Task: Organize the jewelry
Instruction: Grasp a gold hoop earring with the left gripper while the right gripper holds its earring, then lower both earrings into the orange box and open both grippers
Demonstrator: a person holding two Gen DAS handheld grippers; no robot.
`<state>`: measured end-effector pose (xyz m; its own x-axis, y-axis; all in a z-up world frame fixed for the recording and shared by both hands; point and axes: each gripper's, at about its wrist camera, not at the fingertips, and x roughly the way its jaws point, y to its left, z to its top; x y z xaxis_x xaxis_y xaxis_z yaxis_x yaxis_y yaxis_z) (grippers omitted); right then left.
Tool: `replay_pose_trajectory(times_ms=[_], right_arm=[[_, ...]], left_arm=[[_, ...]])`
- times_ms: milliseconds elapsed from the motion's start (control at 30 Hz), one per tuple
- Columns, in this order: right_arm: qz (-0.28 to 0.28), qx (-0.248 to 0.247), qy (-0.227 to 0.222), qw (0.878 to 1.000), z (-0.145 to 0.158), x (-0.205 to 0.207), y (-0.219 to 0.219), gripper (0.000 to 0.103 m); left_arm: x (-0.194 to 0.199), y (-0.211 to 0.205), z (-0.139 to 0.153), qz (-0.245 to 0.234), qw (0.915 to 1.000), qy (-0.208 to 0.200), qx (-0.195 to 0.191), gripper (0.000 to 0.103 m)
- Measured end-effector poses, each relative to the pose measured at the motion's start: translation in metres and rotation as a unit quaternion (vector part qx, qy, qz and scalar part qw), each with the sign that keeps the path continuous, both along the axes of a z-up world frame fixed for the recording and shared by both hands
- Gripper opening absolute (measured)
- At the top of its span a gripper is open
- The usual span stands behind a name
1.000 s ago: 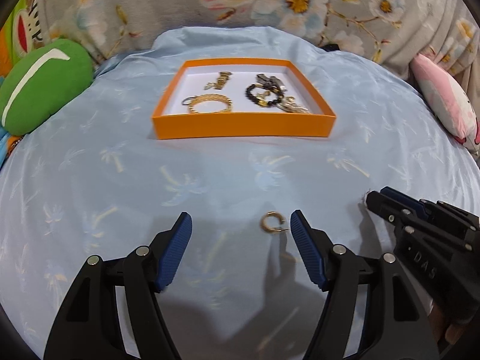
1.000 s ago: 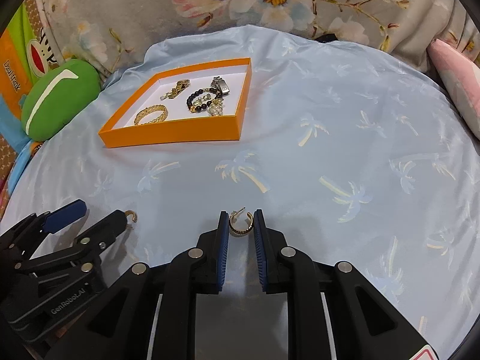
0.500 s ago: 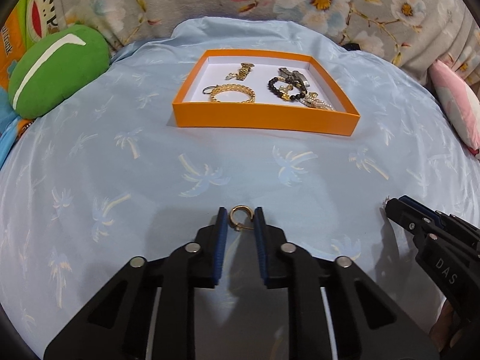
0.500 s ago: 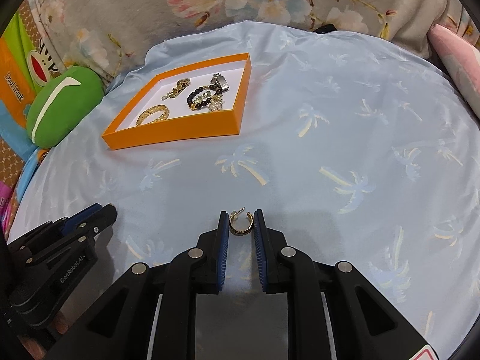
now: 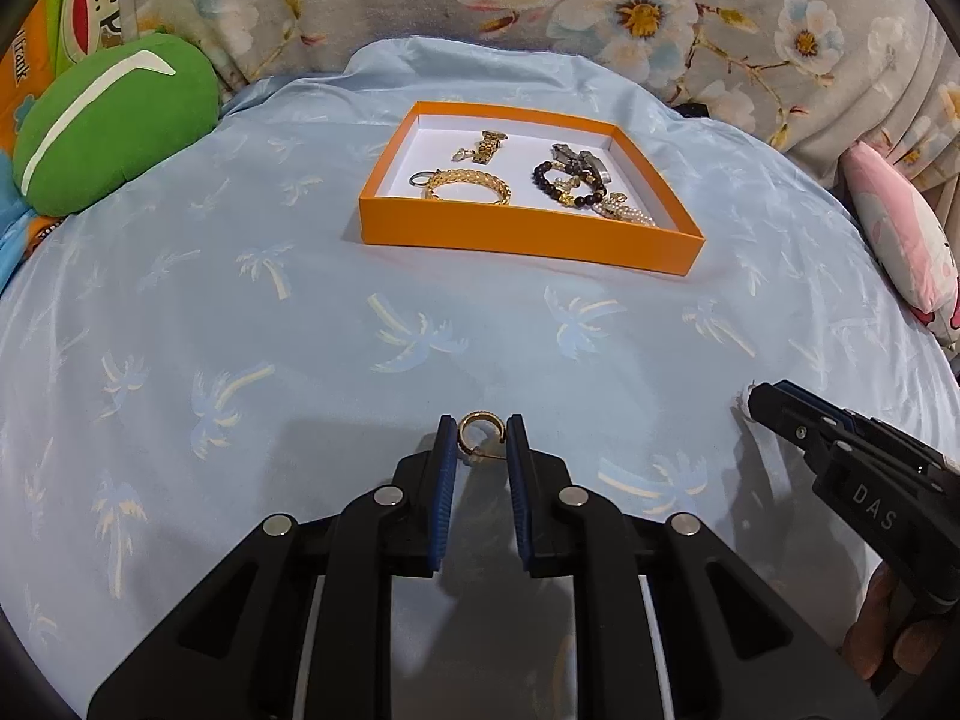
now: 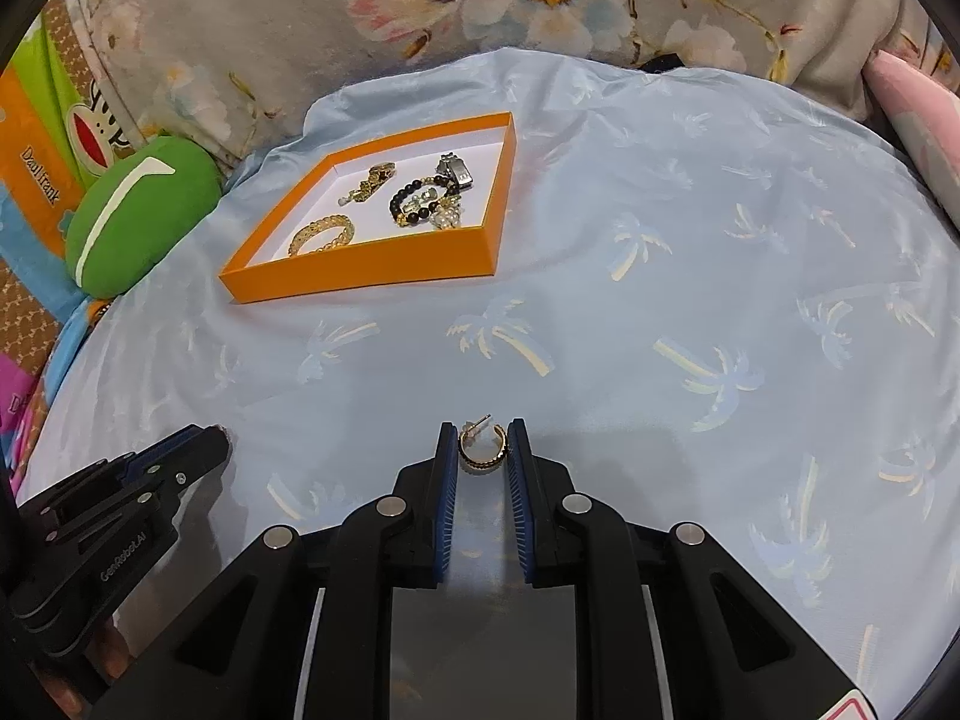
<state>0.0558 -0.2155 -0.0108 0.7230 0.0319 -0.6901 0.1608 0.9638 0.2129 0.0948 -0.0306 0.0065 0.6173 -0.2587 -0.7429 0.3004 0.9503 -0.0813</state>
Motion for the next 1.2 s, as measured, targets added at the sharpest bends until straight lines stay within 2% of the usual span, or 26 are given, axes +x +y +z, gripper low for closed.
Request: replay_pose_trajectory(times_ms=[233,400,533,667,733,767,800,833,933,1100,1200], right_arm=[[0.034,-0.002,-0.021,0.999,0.03,0.012,0.007,0.016],[0.051,-0.011,-0.052,0.997,0.067,0.057,0.009,0.016],[0.051,-0.02,-0.066,0.996,0.082,0.107,0.013,0.016],[0.044,-0.004,-0.063,0.997,0.073,0.152,0.01,0.017],[0.037,0.007,-0.064,0.997,0.064,0.166,0.006,0.017],[0.026,0.01,-0.061,0.998,0.06,0.17,0.003,0.02],[0.018,0.016,-0.059,0.998,0.057,0.172,0.0,0.02],[0.012,0.024,-0.062,0.998,0.056,0.169,-0.005,0.021],[0.002,0.034,-0.068,0.997,0.054,0.153,-0.015,0.021],[0.003,0.011,-0.062,0.998,0.048,0.119,-0.007,0.021],[0.008,-0.012,-0.053,0.998,0.039,0.099,0.008,0.022]], left_arm=[[0.015,0.006,0.03,-0.006,0.9997,-0.025,0.002,0.016],[0.061,-0.006,0.066,-0.011,0.9971,-0.073,0.02,0.016],[0.11,-0.023,0.082,-0.01,0.9959,-0.087,0.018,0.016],[0.159,-0.039,0.081,0.003,0.9961,-0.087,0.016,0.016],[0.179,-0.046,0.07,0.001,0.9973,-0.071,0.017,0.017],[0.188,-0.048,0.063,0.004,0.9978,-0.062,0.021,0.018],[0.192,-0.048,0.058,0.012,0.9979,-0.058,0.026,0.024],[0.195,-0.046,0.053,0.019,0.9978,-0.056,0.029,0.031],[0.184,-0.03,0.051,0.026,0.9973,-0.067,0.015,0.032],[0.146,-0.004,0.044,0.024,0.9975,-0.066,0.009,0.033],[0.118,0.003,0.033,0.022,0.9974,-0.066,0.018,0.033]])
